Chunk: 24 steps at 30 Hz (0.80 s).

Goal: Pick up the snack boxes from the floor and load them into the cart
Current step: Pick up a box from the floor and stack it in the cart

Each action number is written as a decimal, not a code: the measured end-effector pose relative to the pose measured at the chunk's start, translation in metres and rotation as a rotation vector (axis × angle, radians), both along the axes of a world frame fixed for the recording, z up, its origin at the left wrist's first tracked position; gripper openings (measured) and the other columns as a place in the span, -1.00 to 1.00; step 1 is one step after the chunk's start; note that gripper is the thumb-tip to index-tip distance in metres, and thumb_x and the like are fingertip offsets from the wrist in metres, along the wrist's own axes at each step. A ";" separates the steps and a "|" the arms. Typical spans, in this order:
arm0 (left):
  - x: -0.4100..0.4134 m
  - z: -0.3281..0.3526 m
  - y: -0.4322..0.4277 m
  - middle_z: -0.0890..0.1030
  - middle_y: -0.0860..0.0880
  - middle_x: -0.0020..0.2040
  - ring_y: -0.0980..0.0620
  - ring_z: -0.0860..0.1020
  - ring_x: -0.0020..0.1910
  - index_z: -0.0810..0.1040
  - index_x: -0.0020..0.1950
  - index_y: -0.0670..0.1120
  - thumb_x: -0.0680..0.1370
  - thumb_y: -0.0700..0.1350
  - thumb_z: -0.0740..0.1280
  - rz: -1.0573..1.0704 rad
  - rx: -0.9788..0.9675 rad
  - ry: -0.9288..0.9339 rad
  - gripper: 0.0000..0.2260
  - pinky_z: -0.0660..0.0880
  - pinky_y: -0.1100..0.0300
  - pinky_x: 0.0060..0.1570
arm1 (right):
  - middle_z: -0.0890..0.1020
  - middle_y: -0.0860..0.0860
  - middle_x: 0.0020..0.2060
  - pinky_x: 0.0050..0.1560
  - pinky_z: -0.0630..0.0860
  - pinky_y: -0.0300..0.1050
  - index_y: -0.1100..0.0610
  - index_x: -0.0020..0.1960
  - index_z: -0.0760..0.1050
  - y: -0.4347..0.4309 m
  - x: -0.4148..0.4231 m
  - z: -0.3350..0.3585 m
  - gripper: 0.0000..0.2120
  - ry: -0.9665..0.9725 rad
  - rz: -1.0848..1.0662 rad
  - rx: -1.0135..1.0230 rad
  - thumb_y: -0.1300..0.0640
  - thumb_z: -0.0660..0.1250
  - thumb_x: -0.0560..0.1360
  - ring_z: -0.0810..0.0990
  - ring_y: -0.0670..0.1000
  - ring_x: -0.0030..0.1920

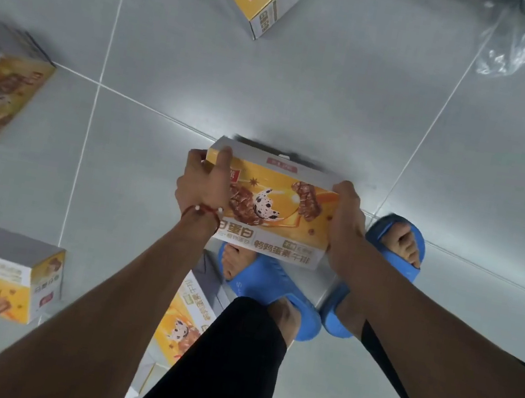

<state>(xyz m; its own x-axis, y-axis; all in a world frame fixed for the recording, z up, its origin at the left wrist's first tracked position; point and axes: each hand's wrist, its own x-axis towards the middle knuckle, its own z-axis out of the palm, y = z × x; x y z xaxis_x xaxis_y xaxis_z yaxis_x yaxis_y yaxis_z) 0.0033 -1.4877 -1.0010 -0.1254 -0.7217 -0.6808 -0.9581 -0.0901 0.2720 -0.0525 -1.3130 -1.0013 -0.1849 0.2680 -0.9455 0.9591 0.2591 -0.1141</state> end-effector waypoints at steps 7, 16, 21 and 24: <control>0.024 0.094 0.013 0.45 0.02 -0.22 -0.18 0.47 -0.05 0.41 0.24 -0.08 0.57 0.11 0.28 0.215 0.058 0.017 -0.64 0.32 0.07 -0.04 | 0.59 0.05 -0.05 -0.21 0.33 -0.12 0.07 0.18 0.52 0.007 -0.020 0.104 -0.63 0.087 0.206 0.024 -0.12 0.28 0.48 0.53 0.05 -0.12; 0.022 0.260 0.044 0.53 0.05 -0.20 -0.05 0.54 -0.16 0.47 0.17 -0.12 0.51 0.00 0.27 0.369 0.041 0.198 -0.70 0.44 0.08 -0.12 | 0.68 0.07 0.15 0.22 0.61 0.24 -0.20 0.39 0.46 0.037 -0.021 0.257 -0.33 0.243 0.175 -0.123 -0.07 0.31 0.26 0.68 0.20 0.14; 0.015 0.357 0.063 0.53 0.12 -0.19 0.16 0.47 -0.20 0.51 0.16 -0.18 0.55 -0.14 0.26 0.381 0.003 0.252 -0.78 0.33 0.22 -0.25 | 0.72 0.13 0.06 -0.25 0.66 -0.13 0.07 0.30 0.53 0.064 -0.038 0.369 -0.64 0.324 0.177 -0.284 0.29 0.30 0.53 0.74 0.10 -0.08; 0.009 0.414 0.080 0.53 0.11 -0.14 0.16 0.47 -0.16 0.51 0.19 -0.14 0.58 -0.08 0.23 0.350 -0.024 0.262 -0.76 0.35 0.22 -0.20 | 0.72 0.07 0.09 -0.32 0.62 -0.22 0.05 0.38 0.47 0.084 -0.041 0.426 -0.62 0.352 0.163 -0.353 0.26 0.35 0.59 0.75 -0.08 -0.17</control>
